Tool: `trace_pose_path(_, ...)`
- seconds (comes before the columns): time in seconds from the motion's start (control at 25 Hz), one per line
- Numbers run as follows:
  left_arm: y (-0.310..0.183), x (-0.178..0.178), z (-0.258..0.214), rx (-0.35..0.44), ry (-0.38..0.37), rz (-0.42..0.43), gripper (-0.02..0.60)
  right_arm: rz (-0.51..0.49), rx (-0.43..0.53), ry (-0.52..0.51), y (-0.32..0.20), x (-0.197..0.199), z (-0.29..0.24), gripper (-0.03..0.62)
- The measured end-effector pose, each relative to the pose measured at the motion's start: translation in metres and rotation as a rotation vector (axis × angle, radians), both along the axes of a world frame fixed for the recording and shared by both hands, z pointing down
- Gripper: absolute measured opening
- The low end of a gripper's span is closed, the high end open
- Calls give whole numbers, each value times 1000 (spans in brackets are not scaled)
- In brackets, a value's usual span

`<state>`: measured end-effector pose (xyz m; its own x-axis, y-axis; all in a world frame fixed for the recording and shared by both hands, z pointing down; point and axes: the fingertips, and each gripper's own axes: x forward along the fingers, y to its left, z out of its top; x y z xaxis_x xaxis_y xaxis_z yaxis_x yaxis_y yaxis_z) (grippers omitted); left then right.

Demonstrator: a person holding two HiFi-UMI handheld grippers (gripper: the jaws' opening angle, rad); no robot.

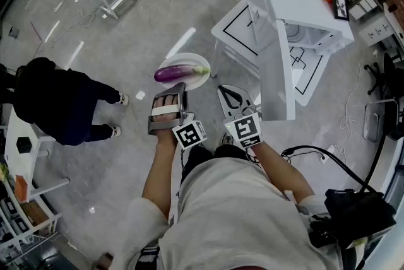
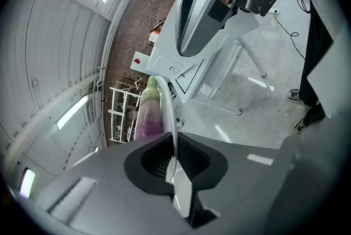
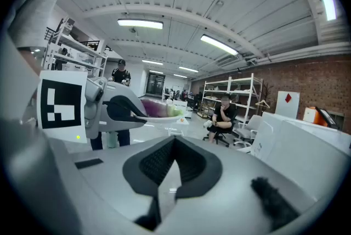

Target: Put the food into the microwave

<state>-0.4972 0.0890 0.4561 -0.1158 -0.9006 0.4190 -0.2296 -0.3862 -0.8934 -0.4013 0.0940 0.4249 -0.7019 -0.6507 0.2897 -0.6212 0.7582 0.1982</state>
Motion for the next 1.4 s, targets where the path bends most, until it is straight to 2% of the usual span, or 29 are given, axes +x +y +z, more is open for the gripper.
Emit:
trace_pose_path(0.84,2,17,-1,-11,29,15,26,17,11,-23,5,8,-5,11)
trace_pose_path(1.24,-4,15,-2,-13,-14,31,25,21,0,-9,6,8,-4,11)
trace_pose_path(1.4,-5,23,-3,-10,19,57,26,44,18,12,8,14,-10,11)
